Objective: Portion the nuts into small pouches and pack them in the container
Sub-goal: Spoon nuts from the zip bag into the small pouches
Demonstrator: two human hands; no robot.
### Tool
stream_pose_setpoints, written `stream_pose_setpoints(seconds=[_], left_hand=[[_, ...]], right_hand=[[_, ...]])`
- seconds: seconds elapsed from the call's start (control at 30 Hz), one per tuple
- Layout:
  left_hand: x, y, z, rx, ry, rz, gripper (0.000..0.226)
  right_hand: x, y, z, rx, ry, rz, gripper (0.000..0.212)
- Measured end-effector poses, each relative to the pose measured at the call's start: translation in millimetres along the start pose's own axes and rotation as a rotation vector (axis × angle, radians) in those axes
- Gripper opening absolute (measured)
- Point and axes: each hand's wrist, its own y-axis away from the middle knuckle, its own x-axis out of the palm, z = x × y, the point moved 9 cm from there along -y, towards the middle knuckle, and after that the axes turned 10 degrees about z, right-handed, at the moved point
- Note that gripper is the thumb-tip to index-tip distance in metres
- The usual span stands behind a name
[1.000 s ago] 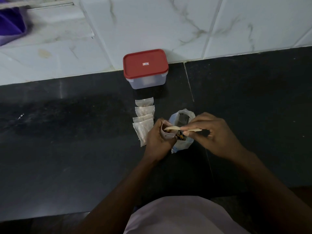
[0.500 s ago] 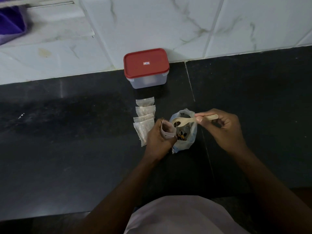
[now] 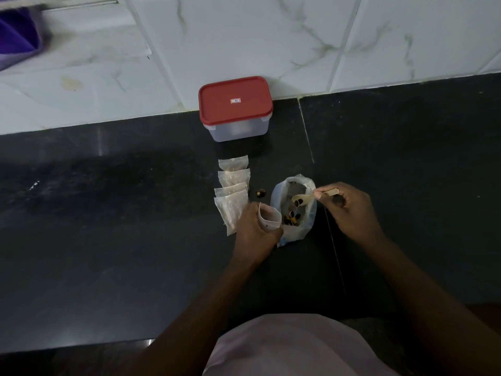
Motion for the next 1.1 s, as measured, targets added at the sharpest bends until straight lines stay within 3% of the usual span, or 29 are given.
stream_pose_setpoints(seconds=[0.23, 0.5, 0.63, 1.1], left_hand=[[3.6, 6.3, 8.4, -0.036, -0.007, -0.009, 0.035], [14.3, 7.8, 30.8, -0.253, 0.077, 0.043, 0.039], [18.7, 10.0, 35.3, -0.348, 0.129, 0.058, 0.041], [23.7, 11.8, 34.5, -0.349, 0.236, 0.105, 0.033]], right_hand=[[12.6, 4.8, -7.5, 0.003, -0.011, 0.133, 0.014], [13.7, 1.9, -19.2, 0.058, -0.054, 0.165, 0.012], [21.6, 10.7, -30.8, 0.208, -0.175, 0.108, 0.009], [48.1, 30.4, -61.7, 0.719, -0.673, -0.068, 0.015]])
